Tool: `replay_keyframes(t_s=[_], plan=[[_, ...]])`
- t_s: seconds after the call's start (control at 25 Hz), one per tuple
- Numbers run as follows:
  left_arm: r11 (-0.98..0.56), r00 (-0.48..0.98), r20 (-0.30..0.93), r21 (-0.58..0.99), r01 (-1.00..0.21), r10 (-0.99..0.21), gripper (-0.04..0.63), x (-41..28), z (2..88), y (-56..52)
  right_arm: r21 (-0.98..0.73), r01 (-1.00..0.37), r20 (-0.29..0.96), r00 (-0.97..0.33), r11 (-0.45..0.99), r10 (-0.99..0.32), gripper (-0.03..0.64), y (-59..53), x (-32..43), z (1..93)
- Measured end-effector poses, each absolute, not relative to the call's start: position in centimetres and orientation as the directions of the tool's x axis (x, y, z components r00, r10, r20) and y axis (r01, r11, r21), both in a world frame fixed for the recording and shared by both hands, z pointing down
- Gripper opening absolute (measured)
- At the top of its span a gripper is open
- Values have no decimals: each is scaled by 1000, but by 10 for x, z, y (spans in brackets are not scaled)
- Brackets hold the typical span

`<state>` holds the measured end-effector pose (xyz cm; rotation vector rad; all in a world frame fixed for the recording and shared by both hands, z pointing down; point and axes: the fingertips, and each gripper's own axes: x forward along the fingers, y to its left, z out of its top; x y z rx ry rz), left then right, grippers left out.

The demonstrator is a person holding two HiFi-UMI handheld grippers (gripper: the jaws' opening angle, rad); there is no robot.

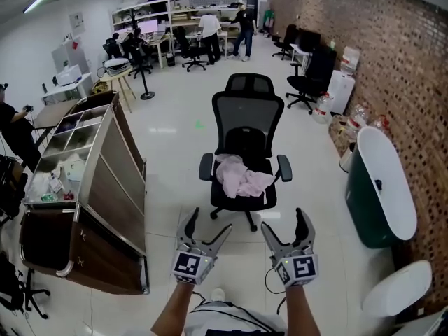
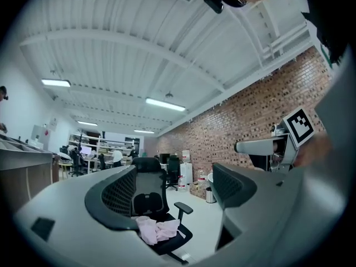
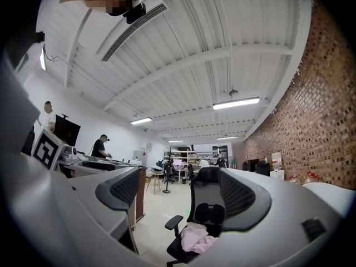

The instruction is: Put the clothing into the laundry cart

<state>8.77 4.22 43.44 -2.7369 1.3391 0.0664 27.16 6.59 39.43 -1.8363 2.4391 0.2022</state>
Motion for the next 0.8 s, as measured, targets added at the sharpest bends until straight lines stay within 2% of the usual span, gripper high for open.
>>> replay_keyframes(t_s=[0.48, 0.8], plan=[[-616, 617, -52, -41, -787, -785, 408, 56, 456, -31, 42, -951, -91, -309, 307, -947, 469, -22, 238, 420], [-557, 557, -44, -7, -830, -829, 408, 80, 456, -126, -7, -943, -81, -331, 333, -940, 469, -122, 275, 441]])
